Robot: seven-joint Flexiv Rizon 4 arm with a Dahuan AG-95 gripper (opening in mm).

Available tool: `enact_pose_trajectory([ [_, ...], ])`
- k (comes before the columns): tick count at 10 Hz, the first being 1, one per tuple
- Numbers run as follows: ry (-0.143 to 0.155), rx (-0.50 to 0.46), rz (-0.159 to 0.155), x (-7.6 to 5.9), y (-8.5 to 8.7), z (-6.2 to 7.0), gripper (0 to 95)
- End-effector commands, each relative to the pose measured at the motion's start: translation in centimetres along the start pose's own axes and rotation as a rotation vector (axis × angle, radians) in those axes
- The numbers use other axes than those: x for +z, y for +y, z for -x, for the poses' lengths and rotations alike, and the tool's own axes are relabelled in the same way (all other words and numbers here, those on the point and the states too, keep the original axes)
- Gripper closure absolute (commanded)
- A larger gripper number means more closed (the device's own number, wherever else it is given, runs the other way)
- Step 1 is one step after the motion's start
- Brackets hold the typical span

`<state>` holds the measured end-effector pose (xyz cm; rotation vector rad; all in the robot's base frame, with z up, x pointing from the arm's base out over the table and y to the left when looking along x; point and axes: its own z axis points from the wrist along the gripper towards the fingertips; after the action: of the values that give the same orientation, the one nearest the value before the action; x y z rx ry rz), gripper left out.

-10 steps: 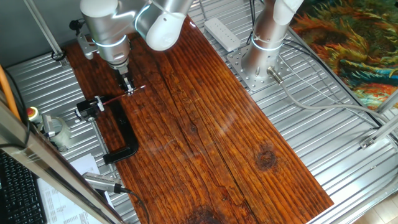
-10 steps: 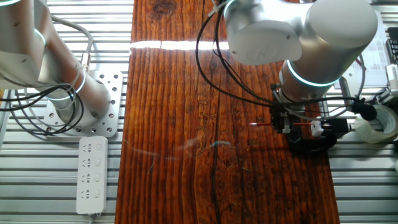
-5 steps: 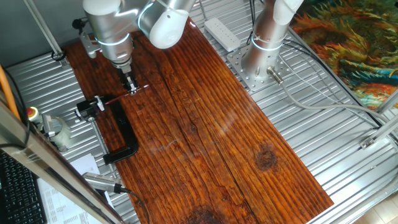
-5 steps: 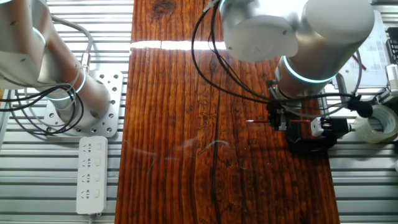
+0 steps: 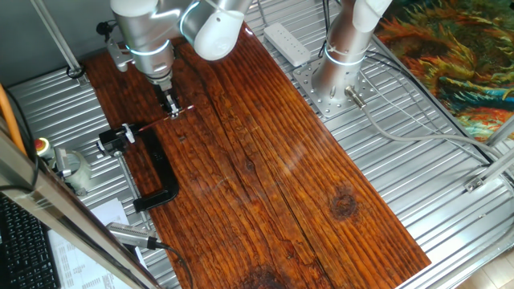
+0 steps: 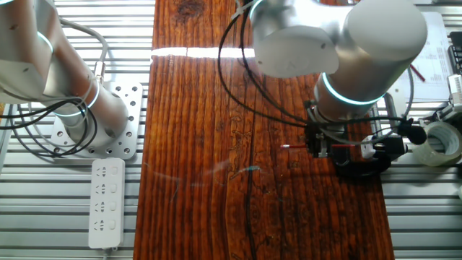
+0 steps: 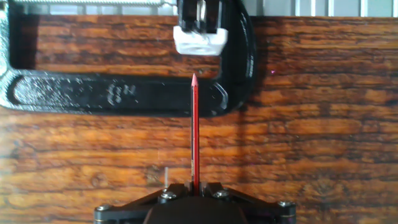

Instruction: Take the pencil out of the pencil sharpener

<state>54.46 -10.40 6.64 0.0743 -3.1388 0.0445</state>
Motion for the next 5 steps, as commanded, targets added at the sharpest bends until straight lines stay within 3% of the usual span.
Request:
enact_pose_trajectory([
  [1, 0.003, -0.014, -0.001, 0.4, -1.4, 0.1, 95.0],
  [5, -0.002, -0.049, -0.029, 1.4, -4.6, 0.1, 95.0],
])
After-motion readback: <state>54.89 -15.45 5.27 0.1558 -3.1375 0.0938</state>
